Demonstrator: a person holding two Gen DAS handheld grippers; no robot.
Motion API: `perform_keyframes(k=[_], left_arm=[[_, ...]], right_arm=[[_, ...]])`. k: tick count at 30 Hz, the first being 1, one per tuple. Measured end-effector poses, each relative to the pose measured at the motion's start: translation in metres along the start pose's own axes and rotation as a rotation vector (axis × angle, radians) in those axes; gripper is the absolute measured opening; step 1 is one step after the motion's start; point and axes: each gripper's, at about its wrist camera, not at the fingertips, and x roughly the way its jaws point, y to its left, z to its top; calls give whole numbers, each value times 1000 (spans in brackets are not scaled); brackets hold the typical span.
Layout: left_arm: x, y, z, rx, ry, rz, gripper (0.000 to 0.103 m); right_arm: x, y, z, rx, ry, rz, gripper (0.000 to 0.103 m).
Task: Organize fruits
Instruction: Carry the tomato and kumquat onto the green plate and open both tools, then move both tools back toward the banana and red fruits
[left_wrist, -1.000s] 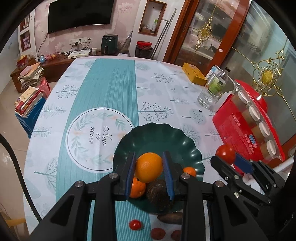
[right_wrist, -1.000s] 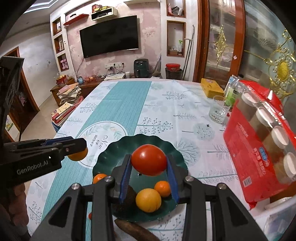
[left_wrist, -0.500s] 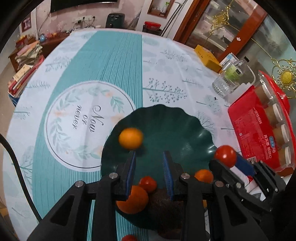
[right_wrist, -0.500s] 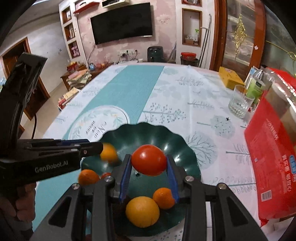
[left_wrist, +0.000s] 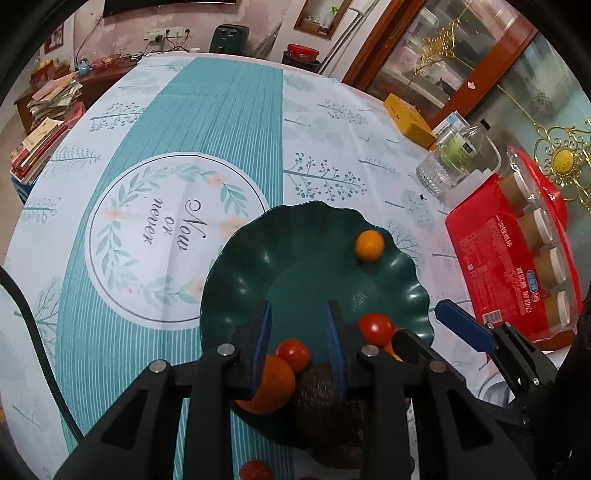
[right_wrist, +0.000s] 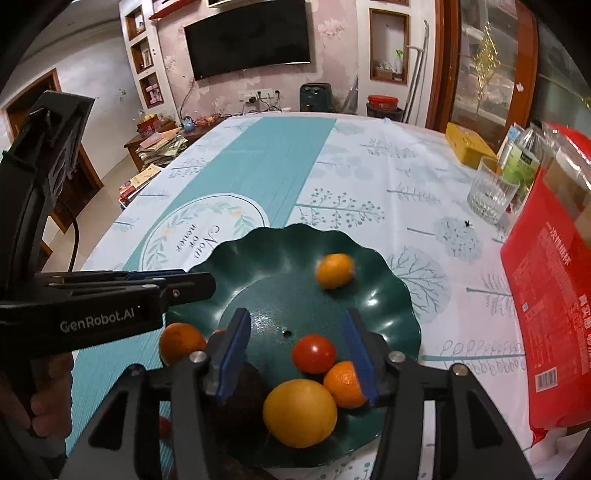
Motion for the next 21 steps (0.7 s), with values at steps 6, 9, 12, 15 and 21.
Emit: perform_keyframes(k=[6,9,12,15,21], left_arm=[[-18,7,-11,-19,-4,23,28],[-33,10,-20,-29,-14,35,28],[-47,10,-28,-31,-23,43,28],[-65,9,-38,-27,-39,47,28],[-104,6,-59,-18,-76,49,29]], right_arm=[[-12,6,-2,-8,7,-4,53],[-24,7,-4,-9,-6,-8,54],[-37,9,-7,-14,-18,-18,56],[-53,11,-11,-16,-34,-34,57],[-86,17,-26,-29,-71,-57,62]])
